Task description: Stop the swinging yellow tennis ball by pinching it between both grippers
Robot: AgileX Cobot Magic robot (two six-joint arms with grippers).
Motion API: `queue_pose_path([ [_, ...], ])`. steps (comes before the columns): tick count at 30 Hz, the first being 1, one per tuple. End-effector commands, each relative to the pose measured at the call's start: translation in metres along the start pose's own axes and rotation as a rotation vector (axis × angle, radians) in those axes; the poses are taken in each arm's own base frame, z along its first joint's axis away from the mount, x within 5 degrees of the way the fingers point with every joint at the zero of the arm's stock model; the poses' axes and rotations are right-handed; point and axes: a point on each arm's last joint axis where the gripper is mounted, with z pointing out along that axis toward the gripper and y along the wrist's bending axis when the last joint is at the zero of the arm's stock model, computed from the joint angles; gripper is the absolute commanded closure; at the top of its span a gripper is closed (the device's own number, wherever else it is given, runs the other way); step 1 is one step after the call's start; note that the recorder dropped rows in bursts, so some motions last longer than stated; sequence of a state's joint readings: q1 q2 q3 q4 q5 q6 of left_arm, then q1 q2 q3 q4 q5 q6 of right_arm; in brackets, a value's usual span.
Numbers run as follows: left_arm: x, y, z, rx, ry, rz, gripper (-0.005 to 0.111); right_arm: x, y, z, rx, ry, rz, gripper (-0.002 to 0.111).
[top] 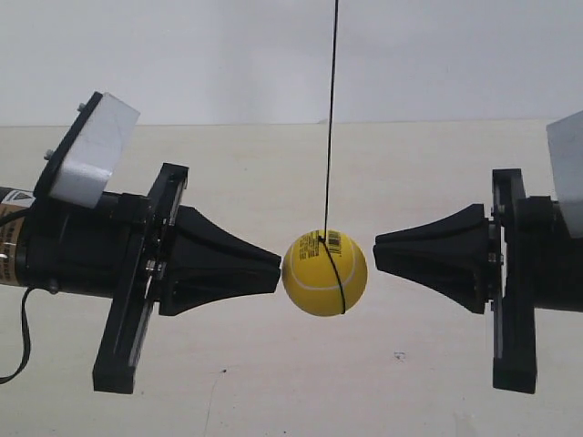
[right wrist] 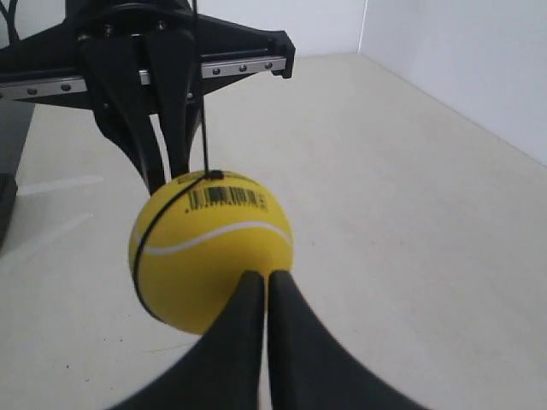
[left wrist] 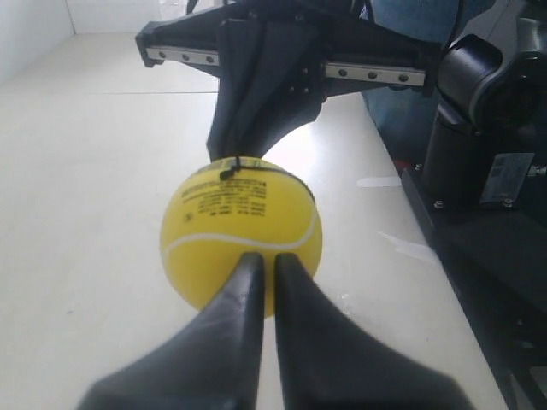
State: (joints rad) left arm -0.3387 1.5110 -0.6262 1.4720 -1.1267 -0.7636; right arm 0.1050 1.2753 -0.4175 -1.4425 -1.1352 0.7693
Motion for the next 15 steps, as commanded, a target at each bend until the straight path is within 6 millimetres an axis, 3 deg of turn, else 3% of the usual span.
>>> queue_pose_path([
  [1, -0.0011, -0.0014, 0.0016, 0.016, -0.004, 0.008, 0.102, -0.0023, 0.0001, -0.0013, -0.007, -0.004, -0.004, 0.108],
  [15, -0.0010, -0.0012, 0.0022, 0.011, -0.001, 0.005, 0.102, -0.0027, 0.0033, -0.0012, -0.033, -0.016, 0.001, 0.108],
])
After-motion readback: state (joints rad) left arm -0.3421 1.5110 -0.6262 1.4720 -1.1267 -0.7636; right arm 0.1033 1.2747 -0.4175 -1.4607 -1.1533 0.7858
